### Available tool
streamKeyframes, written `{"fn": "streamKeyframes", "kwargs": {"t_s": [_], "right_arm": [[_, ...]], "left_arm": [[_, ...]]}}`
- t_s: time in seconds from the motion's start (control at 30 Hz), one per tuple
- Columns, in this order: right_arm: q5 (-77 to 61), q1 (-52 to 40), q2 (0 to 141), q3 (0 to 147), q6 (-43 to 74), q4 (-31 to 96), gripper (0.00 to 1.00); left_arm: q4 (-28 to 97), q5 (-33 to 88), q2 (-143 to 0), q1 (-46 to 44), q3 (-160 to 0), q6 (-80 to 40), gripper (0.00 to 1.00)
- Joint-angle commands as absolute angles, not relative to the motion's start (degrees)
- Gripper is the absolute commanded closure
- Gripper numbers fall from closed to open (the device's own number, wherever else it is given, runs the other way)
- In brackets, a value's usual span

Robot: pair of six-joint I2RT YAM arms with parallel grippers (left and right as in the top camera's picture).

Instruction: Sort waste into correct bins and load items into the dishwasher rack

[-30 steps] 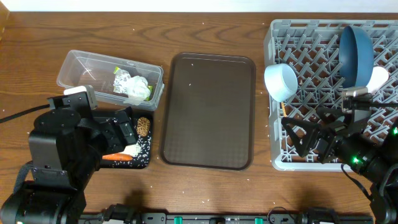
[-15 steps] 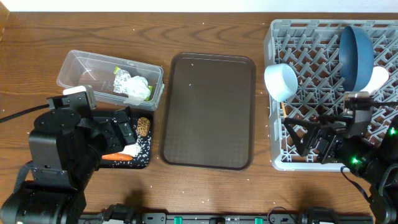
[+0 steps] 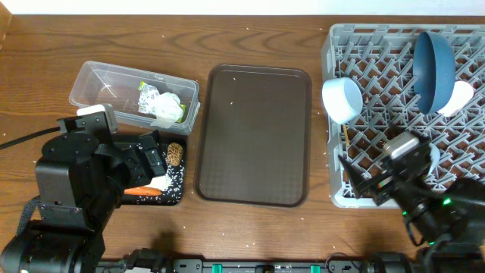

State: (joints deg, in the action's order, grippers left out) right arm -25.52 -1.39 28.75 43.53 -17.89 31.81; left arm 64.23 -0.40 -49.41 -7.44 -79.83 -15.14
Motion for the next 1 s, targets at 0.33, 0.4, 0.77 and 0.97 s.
{"fn": "streamKeyframes", "kwargs": {"t_s": [0.33, 0.4, 0.77, 0.97], "right_arm": [[-25.9, -1.4, 3.0, 8.1, -17.3, 20.2, 0.01], [-25.9, -1.4, 0.3, 5.4, -15.9, 17.6, 0.01], [-26.0, -0.8, 0.3, 0.8, -12.9, 3.3, 0.01], [-25.9, -0.8, 0.3, 0.3, -12.9, 2.3, 0.01]], "left_arm": [[64.3, -1.1, -49.4, -7.4, -80.1, -14.6, 0.02], [64.3, -1.1, -49.4, -7.4, -80.1, -14.6, 0.02], [64.3, -1.1, -49.4, -7.4, -80.1, -14.6, 0.02], [64.3, -1.1, -49.4, -7.4, -80.1, -14.6, 0.02]]}}
